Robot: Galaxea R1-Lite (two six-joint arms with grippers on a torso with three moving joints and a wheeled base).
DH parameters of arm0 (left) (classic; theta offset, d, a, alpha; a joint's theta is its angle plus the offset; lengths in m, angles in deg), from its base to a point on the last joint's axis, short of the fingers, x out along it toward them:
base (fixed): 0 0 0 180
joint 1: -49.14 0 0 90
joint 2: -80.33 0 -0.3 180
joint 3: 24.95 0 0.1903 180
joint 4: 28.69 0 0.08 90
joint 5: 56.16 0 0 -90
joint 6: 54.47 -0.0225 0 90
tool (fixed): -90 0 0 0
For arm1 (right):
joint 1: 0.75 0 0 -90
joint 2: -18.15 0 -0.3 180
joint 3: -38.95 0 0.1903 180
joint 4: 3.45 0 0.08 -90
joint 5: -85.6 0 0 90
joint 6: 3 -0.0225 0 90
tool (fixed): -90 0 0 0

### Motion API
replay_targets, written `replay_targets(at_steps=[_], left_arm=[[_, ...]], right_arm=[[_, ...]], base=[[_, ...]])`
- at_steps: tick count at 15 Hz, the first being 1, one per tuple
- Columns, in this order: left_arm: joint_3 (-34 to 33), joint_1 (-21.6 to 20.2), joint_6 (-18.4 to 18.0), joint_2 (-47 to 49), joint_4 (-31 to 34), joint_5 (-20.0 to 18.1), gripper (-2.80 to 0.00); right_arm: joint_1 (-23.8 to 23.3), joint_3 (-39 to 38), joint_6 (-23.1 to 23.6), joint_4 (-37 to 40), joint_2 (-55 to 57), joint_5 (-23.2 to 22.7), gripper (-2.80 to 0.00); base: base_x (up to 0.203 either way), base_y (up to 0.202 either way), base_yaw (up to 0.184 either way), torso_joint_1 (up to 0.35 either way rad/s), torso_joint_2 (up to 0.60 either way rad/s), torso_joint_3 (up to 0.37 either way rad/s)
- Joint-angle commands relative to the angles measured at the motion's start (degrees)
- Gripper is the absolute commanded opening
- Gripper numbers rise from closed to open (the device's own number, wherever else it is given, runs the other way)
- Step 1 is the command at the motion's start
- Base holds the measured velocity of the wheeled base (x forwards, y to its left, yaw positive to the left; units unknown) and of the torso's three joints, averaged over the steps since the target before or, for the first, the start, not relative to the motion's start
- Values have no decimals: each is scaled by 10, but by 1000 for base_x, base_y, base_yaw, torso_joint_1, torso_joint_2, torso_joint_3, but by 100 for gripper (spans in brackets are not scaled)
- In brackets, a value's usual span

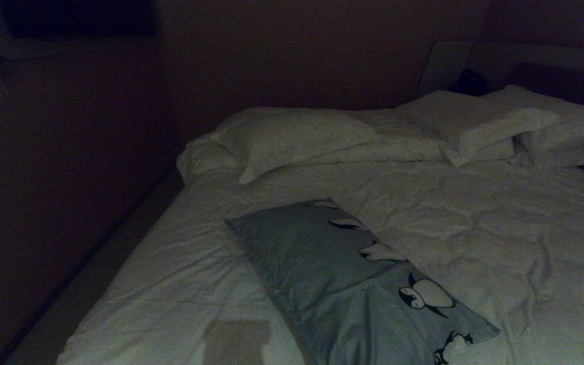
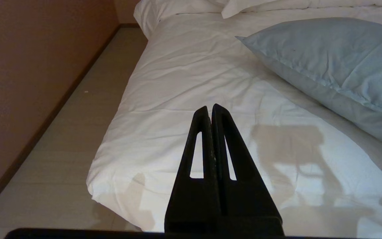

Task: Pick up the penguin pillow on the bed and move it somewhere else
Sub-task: Pick up the pillow

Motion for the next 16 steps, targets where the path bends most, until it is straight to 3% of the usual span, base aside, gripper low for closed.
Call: replay_targets(at_steps=[1, 6, 9, 13, 16], left_arm=[[0, 0, 0, 0, 0, 0, -280], [0, 0, 0, 0, 0, 0, -280], [0, 0, 0, 0, 0, 0, -280], [0, 0, 0, 0, 1, 0, -280], [0, 0, 0, 0, 0, 0, -280]], right_arm=[[0, 0, 1, 0, 0, 0, -280], [0, 0, 2, 0, 0, 0, -280], [0, 16, 27, 16, 2, -5, -280], [1, 164, 24, 103, 41, -55, -280], [2, 223, 21, 108, 171, -86, -280]], base=[[0, 0, 0, 0, 0, 0], [0, 0, 0, 0, 0, 0], [0, 0, 0, 0, 0, 0], [0, 0, 0, 0, 0, 0], [0, 0, 0, 0, 0, 0]])
